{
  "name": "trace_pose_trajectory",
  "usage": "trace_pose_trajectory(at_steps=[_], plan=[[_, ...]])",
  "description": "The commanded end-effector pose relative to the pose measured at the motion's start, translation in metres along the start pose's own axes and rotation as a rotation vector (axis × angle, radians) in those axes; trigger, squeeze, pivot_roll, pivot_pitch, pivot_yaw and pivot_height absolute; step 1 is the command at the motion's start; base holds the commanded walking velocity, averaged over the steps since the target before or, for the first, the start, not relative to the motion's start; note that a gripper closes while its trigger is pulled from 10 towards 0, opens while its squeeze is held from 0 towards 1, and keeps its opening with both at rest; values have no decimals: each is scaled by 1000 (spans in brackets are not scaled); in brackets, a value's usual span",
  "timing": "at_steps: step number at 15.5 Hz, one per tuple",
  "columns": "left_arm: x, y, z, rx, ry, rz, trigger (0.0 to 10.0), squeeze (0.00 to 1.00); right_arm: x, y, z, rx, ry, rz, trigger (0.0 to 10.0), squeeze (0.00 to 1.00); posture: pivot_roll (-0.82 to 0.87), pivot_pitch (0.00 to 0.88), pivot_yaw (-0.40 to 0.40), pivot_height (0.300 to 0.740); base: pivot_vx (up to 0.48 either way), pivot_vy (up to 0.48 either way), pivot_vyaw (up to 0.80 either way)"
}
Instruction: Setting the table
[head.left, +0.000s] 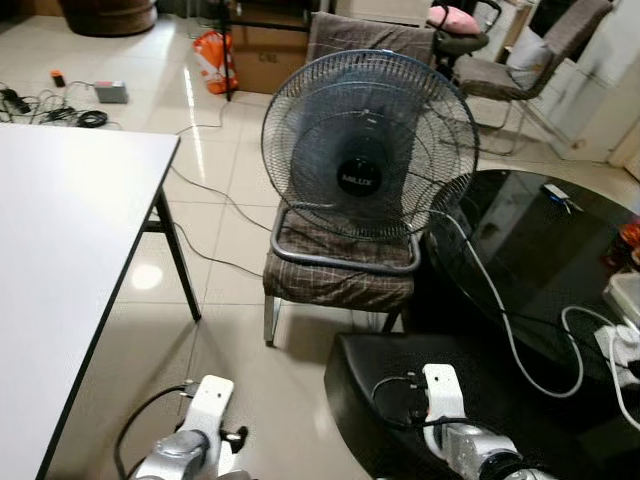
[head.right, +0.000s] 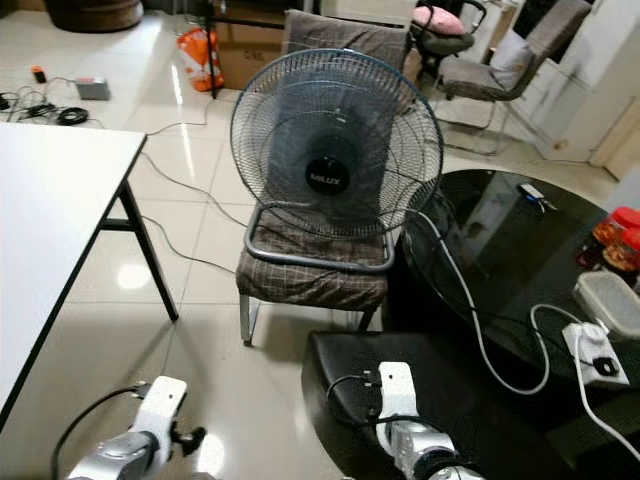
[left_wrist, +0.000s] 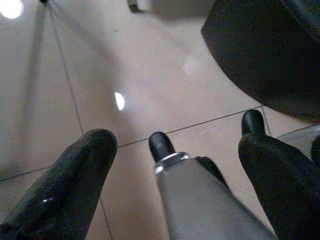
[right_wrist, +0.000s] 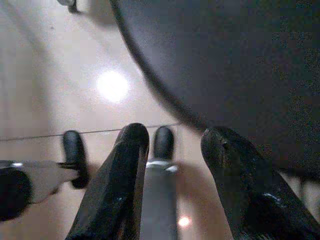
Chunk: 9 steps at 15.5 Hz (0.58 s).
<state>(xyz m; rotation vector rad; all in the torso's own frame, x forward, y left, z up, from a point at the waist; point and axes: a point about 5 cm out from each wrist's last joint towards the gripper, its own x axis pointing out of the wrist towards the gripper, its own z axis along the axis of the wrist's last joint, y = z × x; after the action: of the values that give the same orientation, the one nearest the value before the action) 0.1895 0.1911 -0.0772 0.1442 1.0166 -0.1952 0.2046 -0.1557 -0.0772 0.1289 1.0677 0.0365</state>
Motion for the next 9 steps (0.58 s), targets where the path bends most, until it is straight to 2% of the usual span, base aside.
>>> trace_pose_trajectory(at_steps=[1, 3, 5, 6, 7, 8, 9], plan=[[1, -3, 3, -2, -11, -6, 10000, 0, 0, -2, -8, 60, 28, -1, 10000, 0, 42, 42, -64, 740, 0, 0, 0], [5, -16, 3, 29, 9, -26, 10000, 0, -1, -3, -16, 69, 44, -21, 10000, 0, 26, 40, -46, 740, 0, 0, 0], [8, -30, 0, 33, 17, -8, 10000, 0, -2, -13, -23, 185, 45, -46, 10000, 0, 31, 39, -38, 740, 0, 0, 0], [8, -36, -2, 20, 15, -5, 10000, 0, -3, -16, -26, 208, 50, -51, 10000, 0, 35, 37, -21, 740, 0, 0, 0], [9, -38, -3, 13, 15, -6, 10000, 0, -3, -16, -27, 210, 51, -52, 10000, 0, 35, 35, -19, 740, 0, 0, 0], [9, -50, -12, -7, 31, -11, 10000, 0, -3, -16, -29, 193, 57, -46, 10000, 0, 33, 35, -17, 740, 0, 0, 0], [9, -54, -15, -8, 39, -13, 10000, 0, -3, -15, -30, 188, 59, -43, 10000, 0, 33, 35, -17, 740, 0, 0, 0]])
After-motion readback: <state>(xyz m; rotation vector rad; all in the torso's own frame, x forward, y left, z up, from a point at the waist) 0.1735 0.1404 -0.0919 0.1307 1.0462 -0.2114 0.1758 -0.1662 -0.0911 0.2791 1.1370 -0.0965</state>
